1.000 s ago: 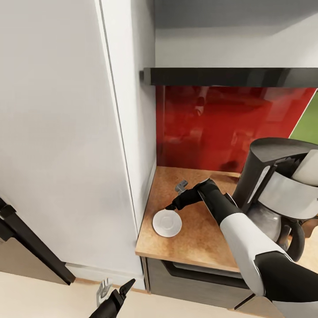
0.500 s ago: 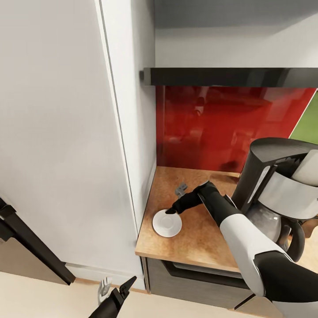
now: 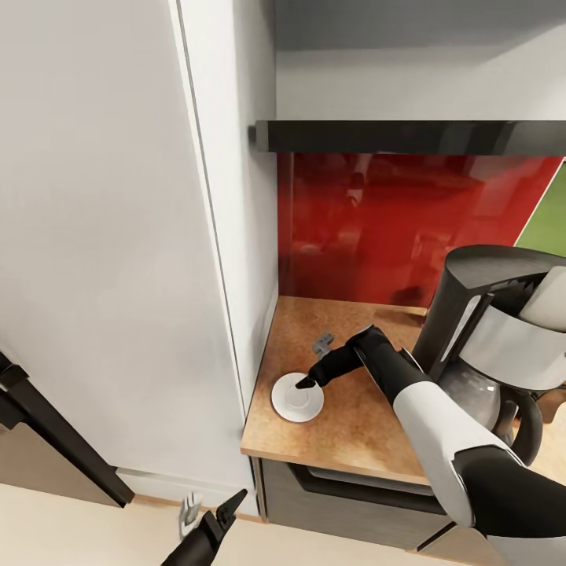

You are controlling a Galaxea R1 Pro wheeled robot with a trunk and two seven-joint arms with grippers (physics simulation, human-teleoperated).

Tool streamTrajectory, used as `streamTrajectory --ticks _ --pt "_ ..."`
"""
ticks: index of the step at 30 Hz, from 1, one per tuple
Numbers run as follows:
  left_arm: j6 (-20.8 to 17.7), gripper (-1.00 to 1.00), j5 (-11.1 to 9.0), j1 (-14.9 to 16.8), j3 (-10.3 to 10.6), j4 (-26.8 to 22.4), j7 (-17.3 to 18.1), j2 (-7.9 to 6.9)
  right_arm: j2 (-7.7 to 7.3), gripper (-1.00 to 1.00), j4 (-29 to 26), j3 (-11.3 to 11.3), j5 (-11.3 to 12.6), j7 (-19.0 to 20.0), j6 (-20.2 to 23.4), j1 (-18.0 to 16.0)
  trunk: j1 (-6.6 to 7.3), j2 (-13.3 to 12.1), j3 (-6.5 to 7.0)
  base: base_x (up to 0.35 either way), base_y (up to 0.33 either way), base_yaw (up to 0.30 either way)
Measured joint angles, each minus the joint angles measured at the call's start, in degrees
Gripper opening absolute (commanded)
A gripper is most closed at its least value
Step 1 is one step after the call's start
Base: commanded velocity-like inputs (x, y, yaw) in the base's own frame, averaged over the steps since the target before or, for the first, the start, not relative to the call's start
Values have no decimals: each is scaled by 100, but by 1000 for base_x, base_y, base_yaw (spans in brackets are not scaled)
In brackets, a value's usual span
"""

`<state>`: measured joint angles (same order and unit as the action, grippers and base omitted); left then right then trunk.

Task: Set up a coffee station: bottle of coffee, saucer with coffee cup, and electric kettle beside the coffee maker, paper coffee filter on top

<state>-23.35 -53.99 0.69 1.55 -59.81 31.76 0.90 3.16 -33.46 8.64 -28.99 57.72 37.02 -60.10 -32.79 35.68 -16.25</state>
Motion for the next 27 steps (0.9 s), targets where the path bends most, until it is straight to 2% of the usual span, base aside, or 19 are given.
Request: streamTrajectory --ticks 2,7,10,18,27 --pt "-9 100 4 -1 3 -3 135 50 -1 100 6 0 0 1 0 1 0 0 0 0 0 0" --pt "-121 100 4 6 5 -31 307 70 3 100 18 6 1 1 -8 1 0 0 0 0 0 0" --pt "-238 100 2 7 5 -159 328 73 7 100 50 9 6 8 -50 1 0 0 0 0 0 0" --pt "-262 100 2 98 -4 -183 332 58 8 100 321 9 4 15 -377 1 0 0 0 0 0 0" --pt "-263 100 3 104 -16 -137 334 59 15 100 472 9 4 22 -471 1 0 0 0 0 0 0"
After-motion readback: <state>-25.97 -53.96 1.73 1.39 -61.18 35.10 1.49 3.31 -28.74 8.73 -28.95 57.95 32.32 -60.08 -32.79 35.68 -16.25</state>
